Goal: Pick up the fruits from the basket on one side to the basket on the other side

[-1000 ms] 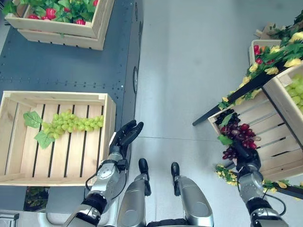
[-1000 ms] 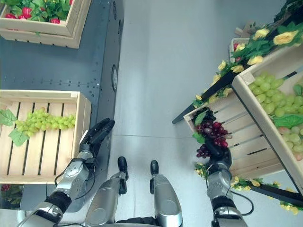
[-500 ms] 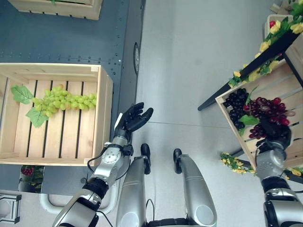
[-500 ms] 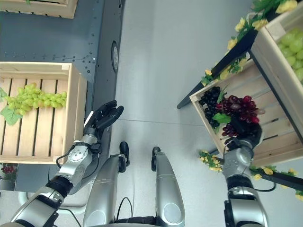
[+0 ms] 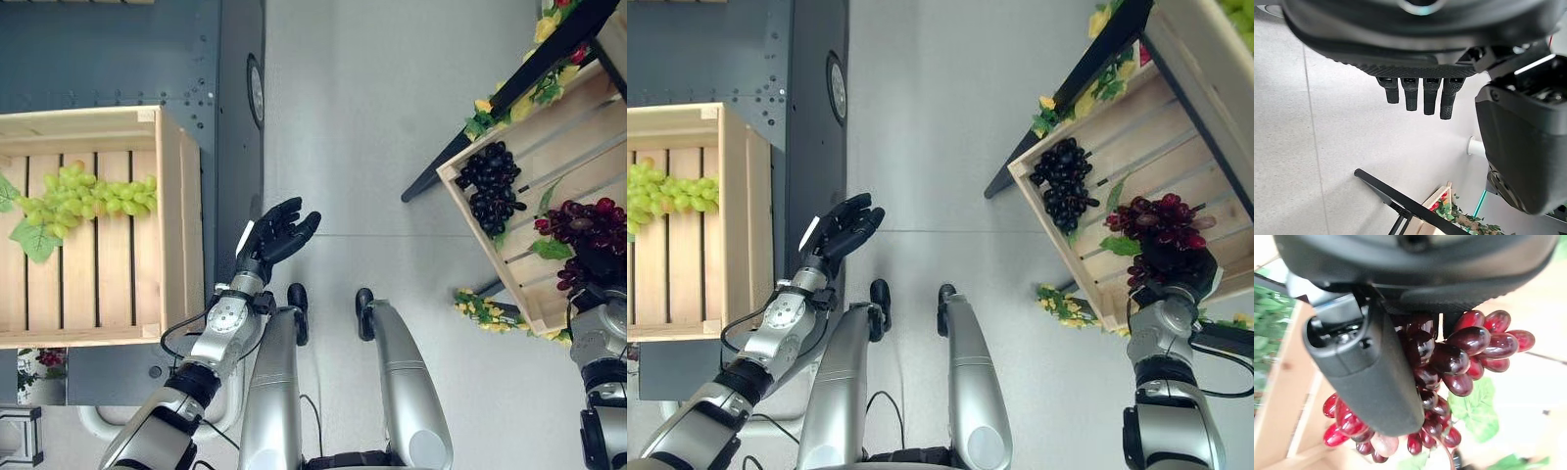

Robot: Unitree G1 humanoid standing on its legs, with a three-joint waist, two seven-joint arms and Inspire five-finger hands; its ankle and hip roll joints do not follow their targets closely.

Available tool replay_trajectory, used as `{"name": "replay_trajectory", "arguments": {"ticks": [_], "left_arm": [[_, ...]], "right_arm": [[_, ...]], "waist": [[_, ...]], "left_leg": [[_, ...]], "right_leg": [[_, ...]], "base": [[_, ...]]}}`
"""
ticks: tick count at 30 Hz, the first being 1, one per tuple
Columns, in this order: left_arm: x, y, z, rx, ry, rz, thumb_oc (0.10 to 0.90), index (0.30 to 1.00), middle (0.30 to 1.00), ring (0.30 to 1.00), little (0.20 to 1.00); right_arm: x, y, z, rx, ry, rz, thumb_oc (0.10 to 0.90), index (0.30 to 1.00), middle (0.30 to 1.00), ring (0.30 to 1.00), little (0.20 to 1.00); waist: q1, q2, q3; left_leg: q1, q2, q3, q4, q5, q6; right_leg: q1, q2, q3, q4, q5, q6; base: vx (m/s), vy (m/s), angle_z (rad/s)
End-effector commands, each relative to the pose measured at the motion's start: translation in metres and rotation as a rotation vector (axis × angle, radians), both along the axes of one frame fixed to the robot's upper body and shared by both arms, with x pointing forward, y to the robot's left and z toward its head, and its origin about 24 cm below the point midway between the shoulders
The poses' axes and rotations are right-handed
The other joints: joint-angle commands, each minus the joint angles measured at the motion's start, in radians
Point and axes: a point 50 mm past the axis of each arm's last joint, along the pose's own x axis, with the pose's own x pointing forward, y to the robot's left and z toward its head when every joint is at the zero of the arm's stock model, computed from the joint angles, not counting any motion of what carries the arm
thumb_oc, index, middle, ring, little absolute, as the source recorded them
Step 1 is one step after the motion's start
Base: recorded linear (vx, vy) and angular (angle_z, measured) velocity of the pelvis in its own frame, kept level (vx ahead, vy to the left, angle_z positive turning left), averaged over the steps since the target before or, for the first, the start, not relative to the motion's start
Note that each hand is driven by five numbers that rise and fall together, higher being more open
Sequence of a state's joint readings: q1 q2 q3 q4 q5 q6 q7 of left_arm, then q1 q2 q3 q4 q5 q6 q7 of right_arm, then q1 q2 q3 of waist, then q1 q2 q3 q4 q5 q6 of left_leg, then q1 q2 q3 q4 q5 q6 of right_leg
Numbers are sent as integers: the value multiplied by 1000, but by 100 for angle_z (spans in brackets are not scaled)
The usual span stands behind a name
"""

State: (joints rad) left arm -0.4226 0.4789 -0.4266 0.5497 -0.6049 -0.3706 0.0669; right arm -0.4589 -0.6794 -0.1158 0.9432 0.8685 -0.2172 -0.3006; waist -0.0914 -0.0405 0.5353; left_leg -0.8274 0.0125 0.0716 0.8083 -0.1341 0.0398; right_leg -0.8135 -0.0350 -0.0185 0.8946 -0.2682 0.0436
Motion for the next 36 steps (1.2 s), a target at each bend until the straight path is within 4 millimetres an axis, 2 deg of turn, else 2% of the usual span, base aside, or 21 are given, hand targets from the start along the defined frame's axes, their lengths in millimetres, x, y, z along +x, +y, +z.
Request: {"name": "replay_trajectory", "arguments": {"ticks": [1,7,8,16,25,34,36], "left_arm": [[-1,-18,39,-38,-221,-125,800,900,900,900,900],[-1,-15,40,-24,-216,-134,800,900,900,900,900],[0,-15,40,-21,-214,-138,800,900,900,900,900],[0,-16,40,6,-207,-165,800,900,900,900,900],[0,-15,37,24,-186,-160,800,900,900,900,900],[-1,-14,39,16,-196,-159,800,900,900,900,900],[0,-17,41,12,-203,-162,800,900,900,900,900]], "right_arm": [[-19,-48,69,-233,-100,-155,400,300,300,300,300],[-14,-46,69,-249,-47,-86,400,300,300,300,300],[-13,-45,67,-241,-35,-62,800,900,900,900,900],[-12,-40,55,-241,28,-41,800,900,900,900,900],[-17,-43,47,-227,92,-62,800,900,900,900,900],[-10,-25,17,-233,229,85,800,900,900,900,900],[-9,-18,13,-325,272,86,800,900,900,900,900]], "waist": [[2,-7,-15],[2,-13,-15],[2,-16,-15],[5,-42,-15],[6,-44,-15],[9,-43,-15],[7,-42,-15]], "left_leg": [[124,-34,63,50,-205,37],[132,-27,68,49,-208,33],[130,-24,68,51,-205,33],[156,-12,67,46,-213,36],[183,-10,68,28,-212,39],[200,-14,73,4,-205,41],[209,-15,74,-5,-203,43]], "right_leg": [[88,58,-81,-79,81,-64],[95,58,-86,-90,84,-60],[93,57,-89,-91,89,-60],[127,62,-92,-115,93,-56],[149,62,-88,-128,97,-50],[162,61,-86,-150,102,-50],[169,60,-85,-156,101,-50]], "base": [[0,0,0],[3,-7,2],[0,0,0],[20,-33,-4],[0,0,0],[0,0,0],[0,0,0]]}}
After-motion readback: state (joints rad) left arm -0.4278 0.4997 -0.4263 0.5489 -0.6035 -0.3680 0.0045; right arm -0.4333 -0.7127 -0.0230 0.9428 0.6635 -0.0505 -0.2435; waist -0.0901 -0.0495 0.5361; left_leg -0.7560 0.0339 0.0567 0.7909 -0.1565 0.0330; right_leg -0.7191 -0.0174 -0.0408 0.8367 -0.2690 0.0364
